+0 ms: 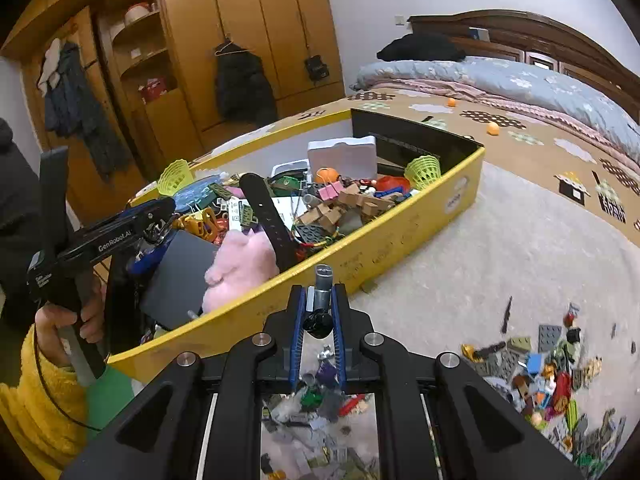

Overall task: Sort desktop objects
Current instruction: 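Open the left gripper into the box while the right gripper opens too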

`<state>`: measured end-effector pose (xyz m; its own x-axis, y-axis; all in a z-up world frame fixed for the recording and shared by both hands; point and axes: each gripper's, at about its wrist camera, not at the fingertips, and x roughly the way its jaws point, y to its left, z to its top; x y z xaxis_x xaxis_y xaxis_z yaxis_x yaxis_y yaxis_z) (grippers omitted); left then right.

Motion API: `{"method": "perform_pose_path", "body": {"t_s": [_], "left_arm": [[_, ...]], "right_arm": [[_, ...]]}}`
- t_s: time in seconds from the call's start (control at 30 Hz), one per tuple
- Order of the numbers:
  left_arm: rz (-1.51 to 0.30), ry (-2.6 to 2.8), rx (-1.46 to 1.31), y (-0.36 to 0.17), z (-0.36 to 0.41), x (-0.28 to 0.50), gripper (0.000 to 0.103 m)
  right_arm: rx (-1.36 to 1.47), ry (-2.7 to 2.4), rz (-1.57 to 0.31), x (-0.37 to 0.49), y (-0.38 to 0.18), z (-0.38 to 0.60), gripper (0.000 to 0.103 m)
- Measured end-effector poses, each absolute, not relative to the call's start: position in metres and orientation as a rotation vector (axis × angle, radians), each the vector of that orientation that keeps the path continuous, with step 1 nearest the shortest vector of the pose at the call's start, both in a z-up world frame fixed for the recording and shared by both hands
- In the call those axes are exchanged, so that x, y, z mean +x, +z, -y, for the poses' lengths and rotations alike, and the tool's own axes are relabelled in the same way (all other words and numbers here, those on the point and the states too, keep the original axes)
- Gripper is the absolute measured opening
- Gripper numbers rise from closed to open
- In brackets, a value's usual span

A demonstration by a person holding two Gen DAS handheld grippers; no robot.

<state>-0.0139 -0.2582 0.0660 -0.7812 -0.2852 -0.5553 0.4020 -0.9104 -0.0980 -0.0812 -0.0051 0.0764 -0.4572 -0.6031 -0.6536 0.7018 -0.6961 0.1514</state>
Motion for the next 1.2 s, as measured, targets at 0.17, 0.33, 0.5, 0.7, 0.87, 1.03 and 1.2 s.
{"method": "perform_pose_path", "body": {"t_s": [0.17,0.33,0.5,0.7,0.87,1.03,1.2], "left_arm": [[-0.343,-2.629,0.769,0.064,0.262,-0.012,0.066],[-0.361,-2.62,0.774,0.064,0.265,-0.013,0.067],[-0.356,-2.614,0.777,0.064,0.264,-0.014,0.067],[-0.359,-2.612,0.782,0.064,0.264,-0.015,0.067],[-0.352,-2.608,0.784,0.063,0.263,-0.016,0.067],[-0.36,-2.607,0.789,0.062,0.264,-0.016,0.067],[-0.357,-2.606,0.789,0.062,0.263,-0.016,0.067]], "right_arm": [[0.898,-2.158,-0.206,-0.088,0.076,0.016,0.013],[0.894,-2.163,-0.225,-0.098,0.079,0.026,0.013],[0.9,-2.183,-0.224,-0.119,0.083,0.036,0.013],[0.936,-2.204,-0.196,-0.154,0.088,0.052,0.013],[0.973,-2.204,-0.201,-0.179,0.088,0.073,0.013],[1.003,-2.209,-0.26,-0.191,0.081,0.097,0.013],[1.077,-2.204,-0.237,-0.203,0.073,0.108,0.018]]}}
